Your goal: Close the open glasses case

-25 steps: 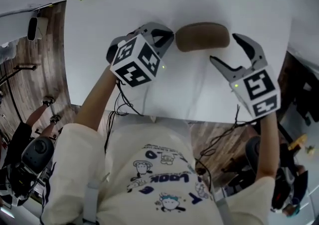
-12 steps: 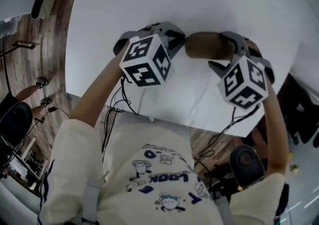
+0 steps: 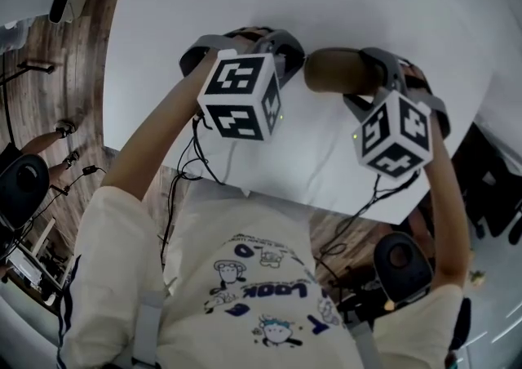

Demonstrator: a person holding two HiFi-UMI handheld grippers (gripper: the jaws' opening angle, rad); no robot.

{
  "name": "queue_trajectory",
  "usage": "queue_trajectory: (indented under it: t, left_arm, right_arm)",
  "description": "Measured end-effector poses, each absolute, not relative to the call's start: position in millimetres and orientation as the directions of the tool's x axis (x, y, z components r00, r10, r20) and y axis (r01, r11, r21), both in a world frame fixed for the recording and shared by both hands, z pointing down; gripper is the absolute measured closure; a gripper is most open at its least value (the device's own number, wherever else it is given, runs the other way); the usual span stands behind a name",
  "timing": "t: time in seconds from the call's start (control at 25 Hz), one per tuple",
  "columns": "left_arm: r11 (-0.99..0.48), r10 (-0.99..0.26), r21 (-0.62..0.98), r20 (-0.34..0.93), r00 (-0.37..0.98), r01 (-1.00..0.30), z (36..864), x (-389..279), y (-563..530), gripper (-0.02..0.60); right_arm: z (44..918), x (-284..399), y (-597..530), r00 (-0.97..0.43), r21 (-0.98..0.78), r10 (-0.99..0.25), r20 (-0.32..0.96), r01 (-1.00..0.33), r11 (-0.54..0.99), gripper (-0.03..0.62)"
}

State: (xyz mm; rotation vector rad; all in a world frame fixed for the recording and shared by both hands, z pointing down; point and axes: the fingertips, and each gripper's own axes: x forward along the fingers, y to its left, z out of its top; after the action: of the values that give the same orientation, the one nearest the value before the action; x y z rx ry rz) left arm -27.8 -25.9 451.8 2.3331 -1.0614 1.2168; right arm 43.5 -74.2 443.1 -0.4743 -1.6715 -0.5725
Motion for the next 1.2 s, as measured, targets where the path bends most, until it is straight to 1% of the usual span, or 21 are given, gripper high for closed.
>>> queue_trajectory:
  t: [0.16,0.4,0.56,0.68,0.76,0.8,0.88,0.92,1.0,1.08,1.16,1.2]
  left_arm:
    - [-0.729,-0.457,-0.093,0.804,0.38,-0.678,448.6,-21.6,-17.4,0.583]
    - [-0.718,-0.468,-0.09,0.796,0.384,-0.69,446.7,-18.5,-14.8,0.583]
    - [-0.768,-0.434,-0.103,0.81,0.395,-0.632,447.3,-0.7,2.7,0.583]
    - [-0.789,-0.395,-0.031,0.791,0.468,-0.614,449.4,29.1,22.9,0.583]
    - [-0.804,-0.349,0.065,0.752,0.558,-0.591,447.5,63.3,36.8,0.583]
    - [-0.803,-0.35,0.086,0.733,0.584,-0.59,445.3,81.1,41.3,0.583]
    - [-0.767,-0.404,0.076,0.713,0.572,-0.637,443.7,97.1,42.6,0.583]
    - [-0.729,-0.436,0.087,0.706,0.558,-0.679,444.7,92.1,40.1,0.583]
    - [-0.615,-0.502,0.124,0.7,0.508,-0.779,447.4,62.7,32.0,0.583]
    - [-0.484,-0.572,0.101,0.716,0.401,-0.869,448.6,22.6,22.8,0.583]
    - [-0.386,-0.611,0.054,0.733,0.299,-0.921,449.1,-10.5,14.7,0.581]
    - [-0.366,-0.61,0.051,0.741,0.281,-0.929,450.2,-19.1,12.3,0.555]
  right_arm:
    - [443.1,43.7,-73.8,-0.19,0.126,-0.015,0.982,0.588,0.799,0.256]
    - [444.4,43.6,-74.0,-0.191,0.13,-0.022,0.981,0.577,0.806,0.256]
    - [445.5,46.1,-72.2,-0.193,0.142,-0.035,0.981,0.572,0.808,0.256]
    - [446.2,46.0,-72.3,-0.202,0.147,-0.04,0.979,0.546,0.825,0.256]
    - [446.2,36.9,-74.3,-0.24,0.122,-0.012,0.971,0.452,0.883,0.256]
    - [445.6,32.8,-74.7,-0.256,0.103,0.006,0.967,0.409,0.907,0.256]
    - [443.8,32.0,-73.8,-0.262,0.099,0.007,0.965,0.391,0.915,0.256]
    - [443.7,32.8,-73.1,-0.264,0.114,-0.006,0.964,0.396,0.911,0.256]
    - [445.1,32.7,-71.9,-0.274,0.146,-0.033,0.961,0.402,0.904,0.256]
    - [446.6,31.6,-70.7,-0.281,0.164,-0.05,0.958,0.399,0.902,0.256]
    - [447.5,31.9,-70.4,-0.284,0.171,-0.058,0.957,0.39,0.905,0.256]
    - [447.8,32.5,-70.5,-0.284,0.172,-0.061,0.957,0.386,0.906,0.256]
